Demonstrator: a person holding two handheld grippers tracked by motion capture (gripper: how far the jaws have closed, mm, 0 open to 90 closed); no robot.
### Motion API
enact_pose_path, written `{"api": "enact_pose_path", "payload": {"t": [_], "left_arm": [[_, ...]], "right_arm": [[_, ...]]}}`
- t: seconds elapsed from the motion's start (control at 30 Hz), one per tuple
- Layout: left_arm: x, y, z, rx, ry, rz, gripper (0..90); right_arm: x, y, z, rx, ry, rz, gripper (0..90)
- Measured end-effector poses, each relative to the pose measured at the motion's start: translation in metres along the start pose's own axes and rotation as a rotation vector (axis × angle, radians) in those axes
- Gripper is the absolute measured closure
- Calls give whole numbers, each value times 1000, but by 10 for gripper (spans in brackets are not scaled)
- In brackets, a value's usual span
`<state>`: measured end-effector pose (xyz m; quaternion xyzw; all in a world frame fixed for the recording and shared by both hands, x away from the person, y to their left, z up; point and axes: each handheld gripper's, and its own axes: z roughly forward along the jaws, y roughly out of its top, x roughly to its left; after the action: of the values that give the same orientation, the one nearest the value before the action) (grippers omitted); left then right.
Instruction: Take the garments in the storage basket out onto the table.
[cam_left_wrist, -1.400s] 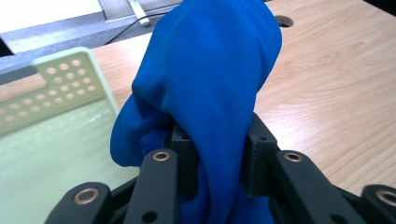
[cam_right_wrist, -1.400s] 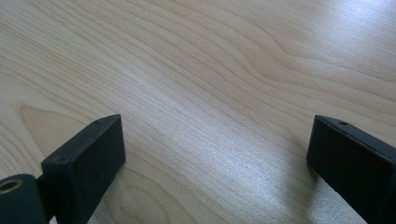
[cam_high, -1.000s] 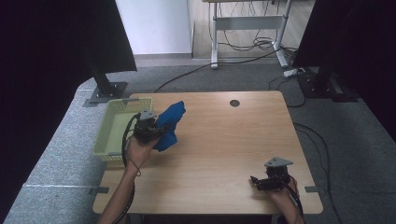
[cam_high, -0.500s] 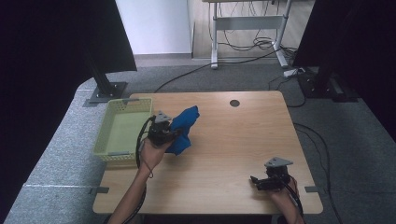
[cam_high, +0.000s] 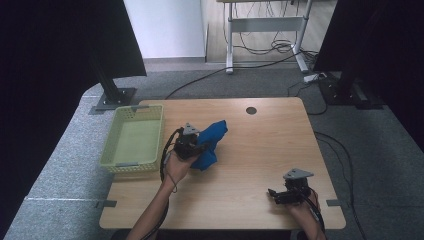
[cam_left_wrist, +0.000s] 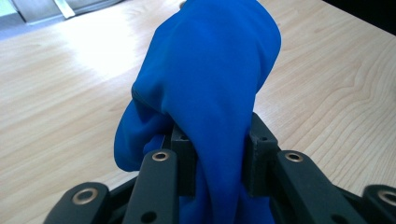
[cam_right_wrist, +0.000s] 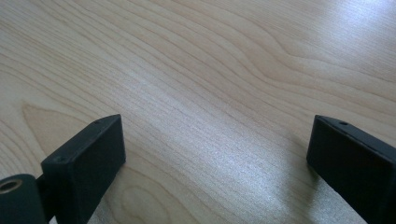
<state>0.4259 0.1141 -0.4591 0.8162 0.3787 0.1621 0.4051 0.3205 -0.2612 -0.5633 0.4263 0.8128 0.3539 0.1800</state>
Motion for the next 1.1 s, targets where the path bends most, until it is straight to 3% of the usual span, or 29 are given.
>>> {"api": "enact_pose_path", "payload": {"t": [0.03, 0.07, 0.13, 0.17, 0.23, 0.5, 0.57, 0.97, 1.1], "left_arm": [[0, 0, 0, 0, 0, 0, 704], [-4, -2, 11, 11, -13, -2, 704], [-4, -2, 11, 11, -13, -2, 703], [-7, -6, 22, 23, -25, -9, 703], [-9, -8, 28, 31, -32, -12, 702], [-11, -12, 42, 40, -41, -24, 697], [-17, -14, 52, 51, -47, -17, 694], [-27, -22, 78, 91, -30, 10, 668], [-28, -28, 88, 114, -4, 29, 642]], "right_arm": [[0, 0, 0, 0, 0, 0, 41], [0, 0, 0, 0, 0, 0, 41], [0, 0, 0, -1, -1, -2, 41], [0, 0, 0, -1, -1, -2, 41], [0, 0, 0, -1, 1, -1, 41], [0, 0, 0, -1, 2, -2, 41], [0, 0, 0, -1, 2, -3, 42], [0, 0, 0, -1, 3, -4, 41], [0, 0, 0, -1, 4, -4, 41]]}}
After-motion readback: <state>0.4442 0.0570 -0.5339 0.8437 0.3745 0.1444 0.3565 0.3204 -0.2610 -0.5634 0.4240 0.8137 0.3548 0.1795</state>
